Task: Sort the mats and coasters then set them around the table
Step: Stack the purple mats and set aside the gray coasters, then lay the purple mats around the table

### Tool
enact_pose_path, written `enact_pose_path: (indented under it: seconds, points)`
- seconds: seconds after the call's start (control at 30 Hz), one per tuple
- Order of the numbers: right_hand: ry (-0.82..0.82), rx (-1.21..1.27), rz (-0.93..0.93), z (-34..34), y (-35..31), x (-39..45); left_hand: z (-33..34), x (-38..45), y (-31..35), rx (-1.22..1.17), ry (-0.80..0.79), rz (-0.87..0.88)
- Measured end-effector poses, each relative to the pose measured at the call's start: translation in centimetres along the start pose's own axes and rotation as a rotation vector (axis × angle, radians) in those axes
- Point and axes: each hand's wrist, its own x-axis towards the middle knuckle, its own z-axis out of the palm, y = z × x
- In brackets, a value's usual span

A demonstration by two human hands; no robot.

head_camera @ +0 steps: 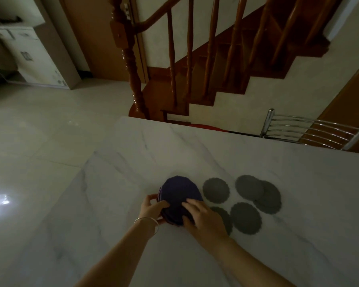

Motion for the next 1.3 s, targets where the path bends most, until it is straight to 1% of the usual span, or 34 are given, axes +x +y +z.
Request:
enact_pose_path:
  seconds: [0.1, 0.2, 0.3, 0.37, 0.47, 0.57, 0.67, 0.73, 0.87, 0.97, 1.07, 1.3]
  points:
    - [0.009, 0.042, 0.058, -0.9, 0.8, -0.1, 0.2, -0.1, 0.0, 0.000, -0.008, 0.013]
    - [0.002, 0.140, 0.078, -1.9, 1.6, -0.5, 0.6, -0.4, 0.0, -0.001, -0.009, 0.025]
    - [0.063, 0.244, 0.142, -2.6, 2.5, -1.0, 1.0, -0.9, 0.1, 0.002, -0.015, 0.046]
    - [0.098, 0.384, 0.260, -3.0, 3.0, -1.5, 1.2, -1.6, 0.1, -0.002, -0.034, 0.063]
    - [0.067, 0.673, 0.470, -3.9, 3.7, -2.0, 1.5, -3.0, 0.2, -0.028, -0.083, 0.076]
    - [0.047, 0.899, 0.619, -5.3, 4.3, -2.7, 2.1, -4.8, 0.4, -0.036, -0.140, 0.086]
    - [0.070, 1.190, 0.717, -7.5, 4.1, -3.9, 2.9, -7.0, 0.5, -0.037, -0.188, 0.090]
    - [0.094, 1.296, 0.694, -9.1, 4.0, -5.0, 3.6, -8.4, 0.3, -0.034, -0.212, 0.092]
    - [0.180, 1.240, 0.660, -12.7, 3.9, -7.9, 5.5, -11.3, -0.4, -0.055, -0.261, 0.099]
    - [0.209, 1.167, 0.659, -15.8, 4.2, -10.3, 7.8, -13.4, -0.4, -0.045, -0.299, 0.088]
    - [0.266, 1.173, 0.634, -18.5, 5.1, -12.7, 10.6, -15.0, -0.3, -0.040, -0.377, 0.082]
    - [0.434, 1.099, 0.694, -22.7, 7.8, -18.9, 16.7, -18.2, -1.2, 0.086, -0.589, 0.071]
